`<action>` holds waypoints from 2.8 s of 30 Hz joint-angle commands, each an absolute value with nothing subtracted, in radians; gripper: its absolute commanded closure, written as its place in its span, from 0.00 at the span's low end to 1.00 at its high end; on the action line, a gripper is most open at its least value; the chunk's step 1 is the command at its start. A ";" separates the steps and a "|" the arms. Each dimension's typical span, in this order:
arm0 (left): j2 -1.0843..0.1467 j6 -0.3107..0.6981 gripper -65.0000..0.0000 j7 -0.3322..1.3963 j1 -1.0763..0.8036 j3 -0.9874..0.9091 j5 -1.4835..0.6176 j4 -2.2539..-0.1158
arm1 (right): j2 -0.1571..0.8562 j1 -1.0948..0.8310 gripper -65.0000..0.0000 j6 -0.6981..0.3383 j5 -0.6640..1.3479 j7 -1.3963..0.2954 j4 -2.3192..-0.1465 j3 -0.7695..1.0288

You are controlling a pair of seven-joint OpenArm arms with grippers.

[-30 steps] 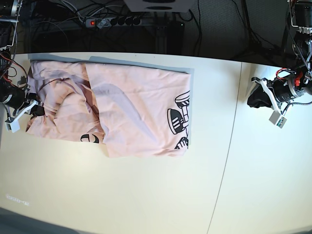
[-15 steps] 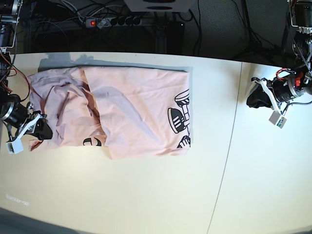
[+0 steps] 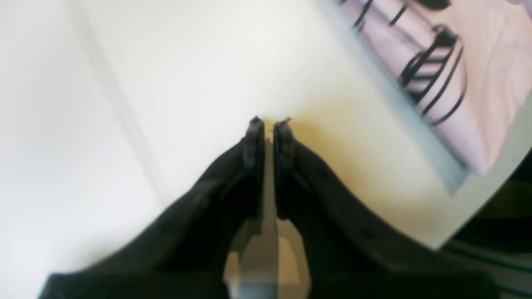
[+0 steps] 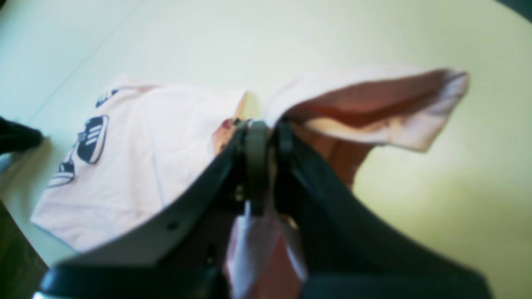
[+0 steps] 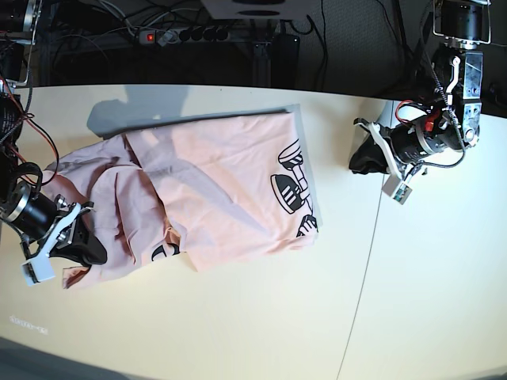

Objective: Fold the T-shirt properly
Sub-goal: 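Grasp the shirt's end with the right gripper and lift it, then fold the held shirt end over the pile with the right gripper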

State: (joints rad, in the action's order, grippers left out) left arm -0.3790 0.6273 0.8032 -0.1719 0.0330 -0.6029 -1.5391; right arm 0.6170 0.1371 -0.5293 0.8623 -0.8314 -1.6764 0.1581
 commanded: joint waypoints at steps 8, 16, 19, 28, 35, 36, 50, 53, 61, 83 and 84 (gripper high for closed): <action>-0.313 0.561 0.87 0.834 -0.181 0.120 -0.495 -1.538 | 0.623 0.292 1.00 -0.579 0.773 -0.805 -1.713 -0.104; -0.255 0.561 0.87 0.827 -0.181 0.120 -0.493 -1.538 | 0.496 0.335 1.00 -0.552 0.698 -0.808 -1.732 -0.277; -0.252 0.561 0.87 0.815 -0.181 0.120 -0.493 -1.538 | 0.437 0.334 1.00 -0.540 0.636 -0.808 -1.732 -0.347; -0.247 0.561 0.87 0.812 -0.181 0.120 -0.496 -1.538 | 0.302 0.318 1.00 -0.527 0.450 -0.864 -1.716 -0.498; -0.247 0.561 0.87 0.812 -0.181 0.120 -0.510 -1.538 | 0.228 0.318 1.00 -0.527 0.316 -0.847 -1.666 -0.582; -0.247 0.561 0.87 0.812 -0.180 0.120 -0.520 -1.538 | 0.223 0.318 1.00 -0.527 0.310 -0.842 -1.655 -0.585; -0.253 0.573 0.87 0.891 -0.181 -0.045 -0.608 -1.633 | 0.213 0.318 0.90 -0.527 0.393 -0.833 -1.624 -0.585; -0.279 0.574 0.87 0.916 -0.185 -0.083 -0.638 -1.657 | 0.213 0.319 0.60 -0.527 0.393 -0.808 -1.624 -0.585; -0.384 0.576 0.87 0.925 -0.193 -0.091 -0.693 -1.660 | 0.166 0.325 0.42 -0.527 0.474 -0.774 -1.624 -0.582; -0.419 0.599 0.87 0.925 -0.228 -0.095 -0.743 -1.660 | 0.201 0.282 1.00 -0.531 0.719 -1.073 -1.672 -0.125; -0.419 0.600 0.87 0.925 -0.228 -0.095 -0.743 -1.660 | 0.212 0.250 1.00 -0.531 0.718 -1.075 -1.701 -0.125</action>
